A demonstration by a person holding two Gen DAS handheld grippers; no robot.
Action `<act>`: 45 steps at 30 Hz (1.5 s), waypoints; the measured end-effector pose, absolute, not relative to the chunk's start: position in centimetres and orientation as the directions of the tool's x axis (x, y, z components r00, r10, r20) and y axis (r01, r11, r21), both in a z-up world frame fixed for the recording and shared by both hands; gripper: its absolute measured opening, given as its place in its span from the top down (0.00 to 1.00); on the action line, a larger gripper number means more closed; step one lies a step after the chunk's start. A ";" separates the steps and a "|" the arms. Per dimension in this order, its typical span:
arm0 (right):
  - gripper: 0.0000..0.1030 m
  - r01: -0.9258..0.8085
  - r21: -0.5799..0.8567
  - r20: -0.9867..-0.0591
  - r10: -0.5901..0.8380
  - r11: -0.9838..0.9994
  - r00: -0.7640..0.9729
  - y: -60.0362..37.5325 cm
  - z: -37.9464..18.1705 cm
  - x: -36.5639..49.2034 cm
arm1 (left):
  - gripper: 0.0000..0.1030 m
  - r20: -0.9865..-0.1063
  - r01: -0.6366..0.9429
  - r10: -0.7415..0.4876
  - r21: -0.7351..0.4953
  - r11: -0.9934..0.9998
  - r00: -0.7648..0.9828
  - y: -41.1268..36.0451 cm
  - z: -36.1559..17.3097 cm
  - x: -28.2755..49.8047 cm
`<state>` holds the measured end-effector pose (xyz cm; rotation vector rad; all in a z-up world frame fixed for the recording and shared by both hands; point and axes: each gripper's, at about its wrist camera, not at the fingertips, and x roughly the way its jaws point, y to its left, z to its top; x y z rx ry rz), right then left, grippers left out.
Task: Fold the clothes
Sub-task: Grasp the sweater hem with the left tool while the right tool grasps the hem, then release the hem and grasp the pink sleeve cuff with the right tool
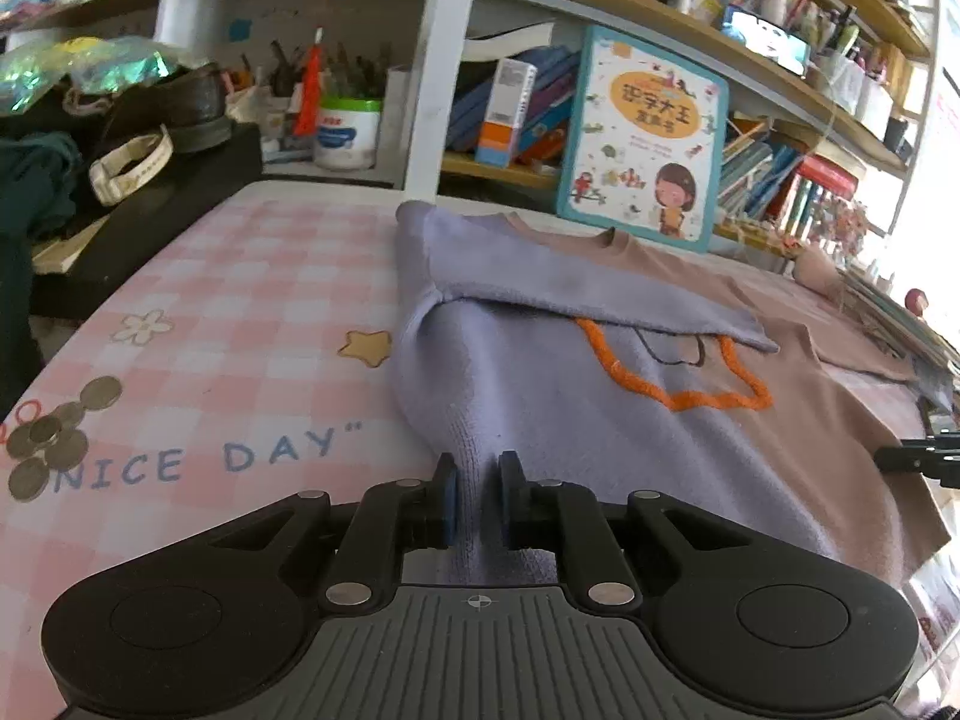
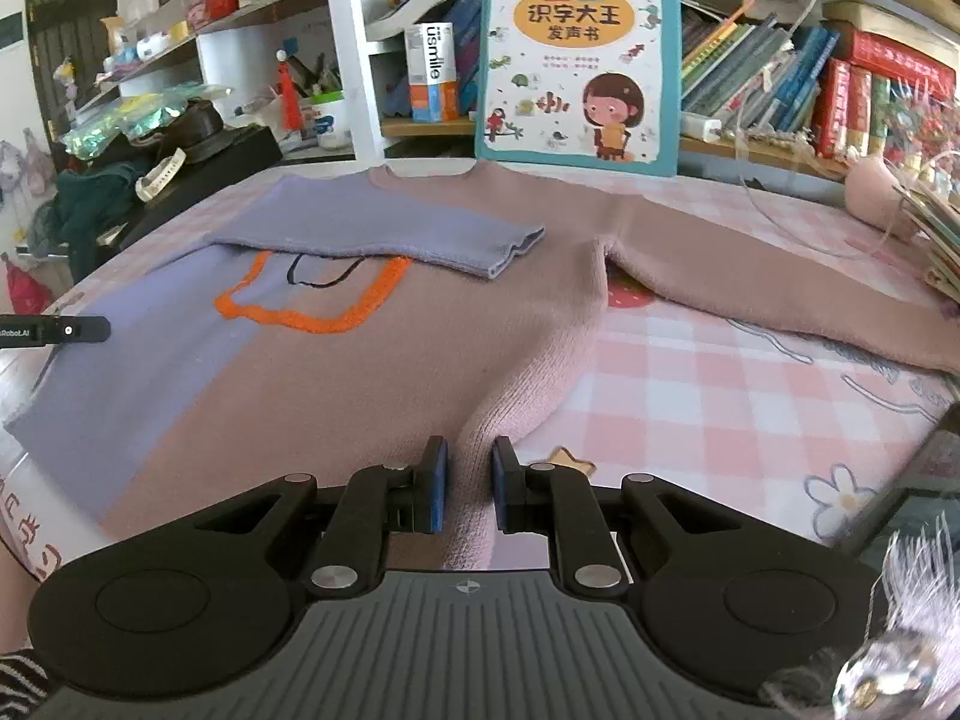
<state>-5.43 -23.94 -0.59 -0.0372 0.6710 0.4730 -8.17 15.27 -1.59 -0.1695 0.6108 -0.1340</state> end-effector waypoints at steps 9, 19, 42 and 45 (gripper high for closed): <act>0.66 -0.416 0.136 -0.598 0.410 0.899 0.689 -24.4 -0.6 -5.2 | 0.60 -0.561 0.036 -0.091 -0.109 0.993 0.822 14.8 -1.2 -8.3; 0.46 -0.262 0.112 -0.573 0.278 0.958 0.771 -30.9 1.4 -4.0 | 0.22 -0.428 0.118 -0.119 -0.029 0.993 0.896 10.7 1.5 -10.2; 0.46 0.080 0.082 -0.717 0.003 0.993 0.697 -43.6 1.3 9.0 | 0.17 -0.556 0.147 -0.122 0.001 0.989 0.822 8.9 -2.0 -8.4; 0.47 0.112 0.087 -0.736 -0.012 0.990 0.677 -44.4 0.8 10.0 | 0.16 -0.556 0.145 -0.116 0.009 0.989 0.823 8.7 -2.0 -8.5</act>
